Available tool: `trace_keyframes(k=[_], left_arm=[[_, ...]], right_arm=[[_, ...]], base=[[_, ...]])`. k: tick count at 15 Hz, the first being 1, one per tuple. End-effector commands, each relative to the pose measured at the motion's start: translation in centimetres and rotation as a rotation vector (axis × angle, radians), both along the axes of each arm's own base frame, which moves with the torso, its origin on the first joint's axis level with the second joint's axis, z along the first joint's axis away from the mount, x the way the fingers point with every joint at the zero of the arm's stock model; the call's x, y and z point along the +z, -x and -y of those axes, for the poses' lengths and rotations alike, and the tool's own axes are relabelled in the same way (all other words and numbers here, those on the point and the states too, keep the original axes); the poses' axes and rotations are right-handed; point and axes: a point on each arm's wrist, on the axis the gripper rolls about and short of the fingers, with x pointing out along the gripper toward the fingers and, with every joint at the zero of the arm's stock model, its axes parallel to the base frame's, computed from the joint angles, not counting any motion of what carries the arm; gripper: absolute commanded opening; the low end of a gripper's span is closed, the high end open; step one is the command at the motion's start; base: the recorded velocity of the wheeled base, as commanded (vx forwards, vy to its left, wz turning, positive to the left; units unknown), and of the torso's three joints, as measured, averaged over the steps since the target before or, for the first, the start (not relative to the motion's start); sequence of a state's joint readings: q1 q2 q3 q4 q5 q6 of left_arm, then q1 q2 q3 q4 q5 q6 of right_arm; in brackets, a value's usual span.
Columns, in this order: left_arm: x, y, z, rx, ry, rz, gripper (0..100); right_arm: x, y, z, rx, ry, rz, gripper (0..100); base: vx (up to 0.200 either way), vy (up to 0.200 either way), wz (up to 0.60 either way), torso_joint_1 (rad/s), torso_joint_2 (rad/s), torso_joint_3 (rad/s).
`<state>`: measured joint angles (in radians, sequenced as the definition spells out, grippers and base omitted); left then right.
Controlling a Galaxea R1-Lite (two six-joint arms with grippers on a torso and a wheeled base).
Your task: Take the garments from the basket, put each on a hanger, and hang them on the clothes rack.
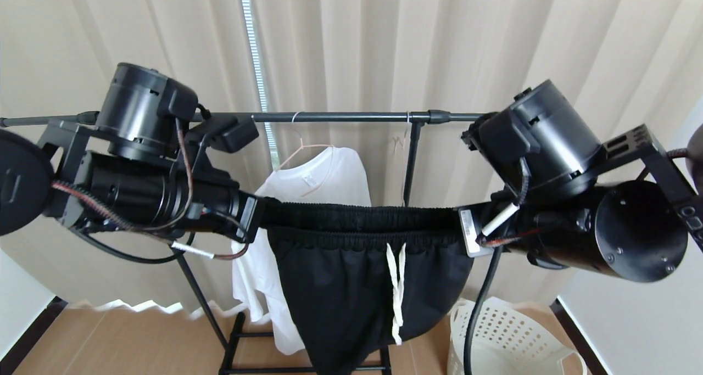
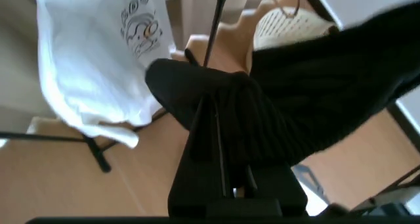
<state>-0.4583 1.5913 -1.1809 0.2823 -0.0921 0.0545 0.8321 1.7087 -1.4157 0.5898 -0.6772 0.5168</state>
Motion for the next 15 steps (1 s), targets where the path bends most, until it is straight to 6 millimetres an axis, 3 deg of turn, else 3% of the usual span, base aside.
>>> trace_keyframes(k=[1,3,5,9,12,15], left_arm=[[-1.1,4.0,-0.6,-0.058,-0.048,-0.014,0],[-2.7,5.4,-0.1,-0.1,-0.068,-0.072,0],[-3.7,6.8,0.7,-0.129,-0.057,-0.124,0],[-4.9,10.5,5.9,-0.22,0.055,-0.276,0],[-5.4,10.0,9.0,-0.22,0.185,-0.263,0],[-5.7,9.9,9.7,-0.208,0.219,-0.266,0]], right_arm=[[1.3,-2.1,-0.7,-0.034,-0.038,0.045,0],[2.4,-3.3,-1.9,-0.027,-0.085,0.079,0],[2.0,-4.7,-3.3,-0.03,-0.095,0.084,0],[2.0,-7.3,-6.8,-0.055,-0.207,0.13,0],[0.5,-8.4,-8.3,-0.086,-0.257,0.114,0],[0.3,-8.5,-8.4,-0.081,-0.272,0.097,0]], base=[[0.0,0.0,0.0,0.0,0.0,0.0],[0.0,0.0,0.0,0.0,0.0,0.0],[0.0,0.0,0.0,0.0,0.0,0.0],[0.0,0.0,0.0,0.0,0.0,0.0],[0.0,0.0,0.0,0.0,0.0,0.0],[0.0,0.0,0.0,0.0,0.0,0.0]])
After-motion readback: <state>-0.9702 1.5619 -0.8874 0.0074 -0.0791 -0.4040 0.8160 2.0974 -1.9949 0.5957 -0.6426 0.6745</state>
